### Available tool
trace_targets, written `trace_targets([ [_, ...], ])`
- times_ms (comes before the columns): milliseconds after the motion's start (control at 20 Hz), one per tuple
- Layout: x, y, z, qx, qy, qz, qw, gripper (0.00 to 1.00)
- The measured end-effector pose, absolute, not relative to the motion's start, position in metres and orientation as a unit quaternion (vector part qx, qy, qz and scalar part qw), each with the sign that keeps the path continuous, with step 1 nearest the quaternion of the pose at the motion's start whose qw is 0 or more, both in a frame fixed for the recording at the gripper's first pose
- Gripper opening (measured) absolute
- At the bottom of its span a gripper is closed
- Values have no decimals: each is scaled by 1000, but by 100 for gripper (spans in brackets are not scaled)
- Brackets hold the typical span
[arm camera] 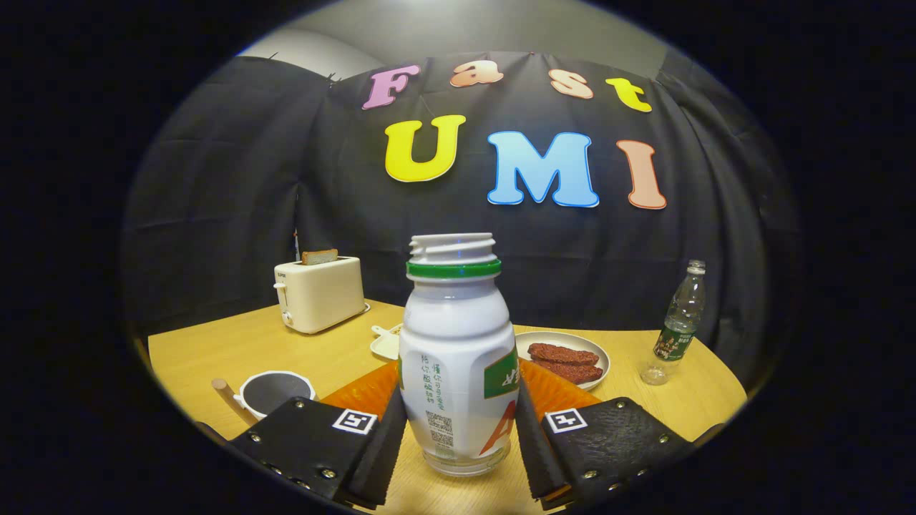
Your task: Take the bottle from table, then pour the juice into the cup, finally place the bottle on the coaster
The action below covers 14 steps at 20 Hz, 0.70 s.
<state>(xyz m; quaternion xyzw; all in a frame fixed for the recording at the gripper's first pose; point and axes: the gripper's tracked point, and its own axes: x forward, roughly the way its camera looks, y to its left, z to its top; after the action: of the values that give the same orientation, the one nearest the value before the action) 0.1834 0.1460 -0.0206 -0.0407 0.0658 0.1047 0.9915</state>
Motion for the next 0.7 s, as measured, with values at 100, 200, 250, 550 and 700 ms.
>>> trace_targets([
  [100, 189, 141, -23, -34, 65, 98, 992, 71],
  [200, 193, 139, -22, -31, 59, 98, 993, 71],
  [250, 195, 139, -23, -28, 55, 100, 993, 71],
  [550, 209, 142, -36, -35, 58, 102, 993, 71],
  [700, 215, 145, -46, -26, 68, 115, 991, 71],
])
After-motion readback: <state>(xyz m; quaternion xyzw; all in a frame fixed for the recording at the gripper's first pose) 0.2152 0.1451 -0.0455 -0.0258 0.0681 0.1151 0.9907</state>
